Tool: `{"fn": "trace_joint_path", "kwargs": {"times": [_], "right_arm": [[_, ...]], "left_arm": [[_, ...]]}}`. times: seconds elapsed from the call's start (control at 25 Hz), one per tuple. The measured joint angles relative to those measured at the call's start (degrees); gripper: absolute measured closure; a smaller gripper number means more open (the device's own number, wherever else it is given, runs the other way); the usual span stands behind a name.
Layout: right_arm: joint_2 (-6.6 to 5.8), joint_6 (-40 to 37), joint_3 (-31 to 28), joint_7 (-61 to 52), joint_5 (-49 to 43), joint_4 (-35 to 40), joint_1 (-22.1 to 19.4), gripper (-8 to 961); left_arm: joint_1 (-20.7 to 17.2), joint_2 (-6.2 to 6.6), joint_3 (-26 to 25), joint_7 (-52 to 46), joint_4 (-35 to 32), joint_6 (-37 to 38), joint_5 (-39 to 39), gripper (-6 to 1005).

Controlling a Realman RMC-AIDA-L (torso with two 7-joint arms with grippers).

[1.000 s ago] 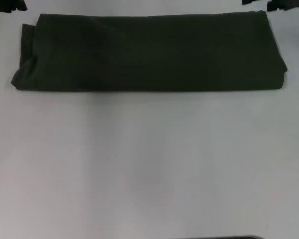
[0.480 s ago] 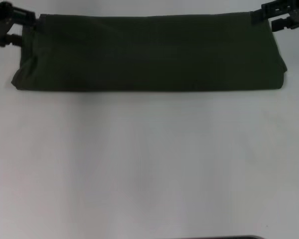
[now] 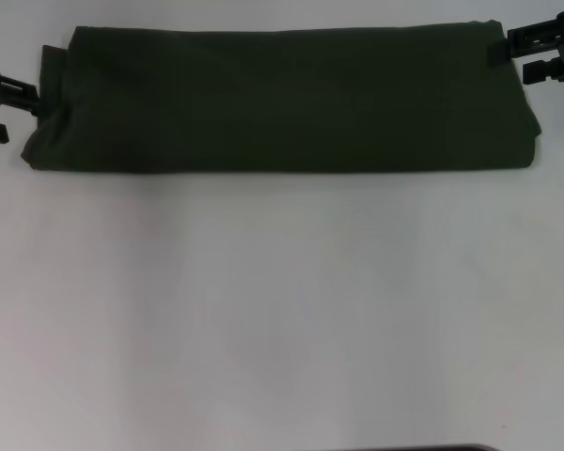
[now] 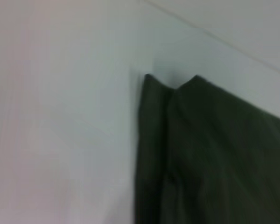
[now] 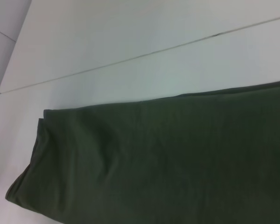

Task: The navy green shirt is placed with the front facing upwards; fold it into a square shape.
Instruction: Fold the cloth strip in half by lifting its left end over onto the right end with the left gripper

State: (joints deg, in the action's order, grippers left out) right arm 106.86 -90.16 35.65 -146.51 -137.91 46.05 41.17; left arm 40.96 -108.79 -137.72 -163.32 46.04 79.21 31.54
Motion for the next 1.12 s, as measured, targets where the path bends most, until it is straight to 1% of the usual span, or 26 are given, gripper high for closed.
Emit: {"fn": "trace_joint_path", "kwargs": {"times": [0.12, 0.32, 0.36, 0.68, 0.8, 1.0, 1.12], "right_arm": [[0.09, 0.02, -0.03, 0.00, 0.01, 0.00, -0.04, 87], [0.17, 0.49, -0.06, 0.00, 0.01, -0.01, -0.41, 87], [0.18, 0.57, -0.06, 0.00, 0.01, -0.03, -0.49, 87], [0.16, 0.79, -0.06, 0.00, 0.01, -0.08, -0.76, 86], [0.06, 0.85, -0.06, 0.00, 0.01, -0.08, -0.89, 87], [0.01, 1.13, -0.32, 0.04, 0.01, -0.09, -1.28, 87], [0.00, 1.11, -0.98, 0.08, 0.01, -0.08, -1.36, 87]], "left_arm": [[0.93, -0.25, 0.09, 0.34, -1.41, -2.05, -2.29, 309], [1.26, -0.58, 0.13, 0.41, -2.65, -4.93, -3.45, 308], [1.58, -0.68, 0.17, 0.47, -4.11, -6.55, -3.61, 308], [3.06, -0.93, 0.28, 0.70, -9.01, -8.37, -3.66, 304], [3.30, -0.98, 0.68, 0.72, -9.90, -8.54, -3.72, 302], [3.67, -1.68, 1.49, 0.61, -10.64, -8.14, -3.74, 304], [4.24, -1.62, 2.03, 0.13, -11.34, -7.93, -3.79, 306]]}}
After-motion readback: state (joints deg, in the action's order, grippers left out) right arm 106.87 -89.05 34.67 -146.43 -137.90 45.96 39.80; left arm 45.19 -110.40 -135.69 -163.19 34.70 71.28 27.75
